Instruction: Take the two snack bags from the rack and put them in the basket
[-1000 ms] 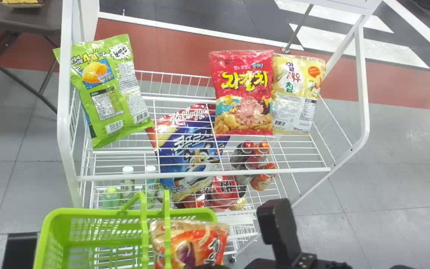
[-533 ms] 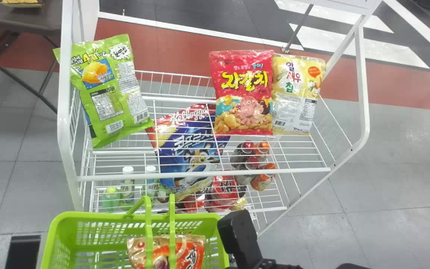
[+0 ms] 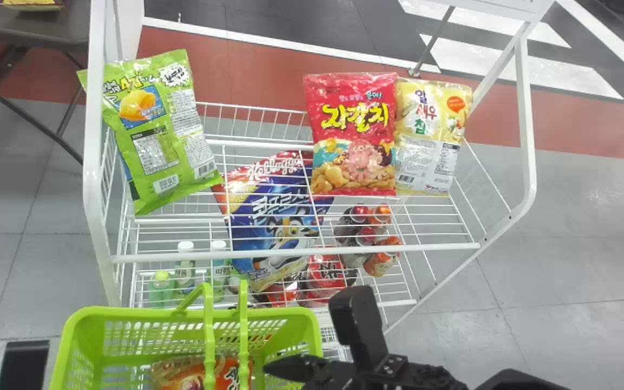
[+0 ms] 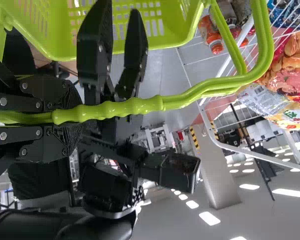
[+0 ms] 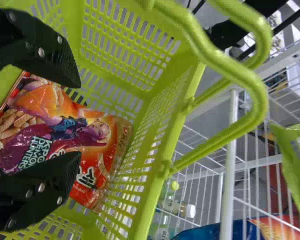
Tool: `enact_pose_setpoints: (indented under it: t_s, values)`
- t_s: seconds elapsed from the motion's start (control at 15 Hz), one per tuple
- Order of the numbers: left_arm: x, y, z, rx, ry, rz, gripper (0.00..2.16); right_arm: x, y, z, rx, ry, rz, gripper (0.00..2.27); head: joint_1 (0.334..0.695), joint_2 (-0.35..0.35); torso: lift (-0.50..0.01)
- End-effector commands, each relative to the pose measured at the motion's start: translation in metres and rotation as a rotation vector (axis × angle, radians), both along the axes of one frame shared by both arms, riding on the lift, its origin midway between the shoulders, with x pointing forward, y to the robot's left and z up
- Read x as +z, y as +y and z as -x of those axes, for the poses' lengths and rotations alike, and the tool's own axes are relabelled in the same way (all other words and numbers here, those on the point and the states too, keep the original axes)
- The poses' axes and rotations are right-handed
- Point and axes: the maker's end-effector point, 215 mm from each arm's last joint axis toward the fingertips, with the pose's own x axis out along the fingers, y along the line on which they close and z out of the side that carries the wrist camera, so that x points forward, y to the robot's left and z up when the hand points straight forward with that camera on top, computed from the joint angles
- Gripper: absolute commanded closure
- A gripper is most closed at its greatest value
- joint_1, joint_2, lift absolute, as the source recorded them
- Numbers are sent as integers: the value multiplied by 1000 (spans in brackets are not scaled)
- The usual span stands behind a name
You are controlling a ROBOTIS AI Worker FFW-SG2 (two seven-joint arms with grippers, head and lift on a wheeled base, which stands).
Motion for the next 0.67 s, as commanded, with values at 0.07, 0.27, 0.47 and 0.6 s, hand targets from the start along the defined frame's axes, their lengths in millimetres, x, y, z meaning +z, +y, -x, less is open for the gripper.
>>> enact_pose_setpoints:
  t_s: [0.07, 0.27, 0.47, 0.6]
  values:
    - [1, 4, 1, 8, 11, 10, 1497, 48, -14, -28, -34, -123, -18, 63, 695, -350, -8]
    - [-2, 3, 9, -2, 39, 15, 1497, 105, -26, -76, -101, -308, -99, 90, 695, -350, -8]
    - [-8, -5, 18, -43, 71, 3, 1497, 152, -30, -140, -158, -566, -167, 90, 695, -350, -8]
    - [-14, -9, 26, -68, 102, -3, 1497, 173, -20, -175, -162, -723, -203, 90, 695, -350, -8]
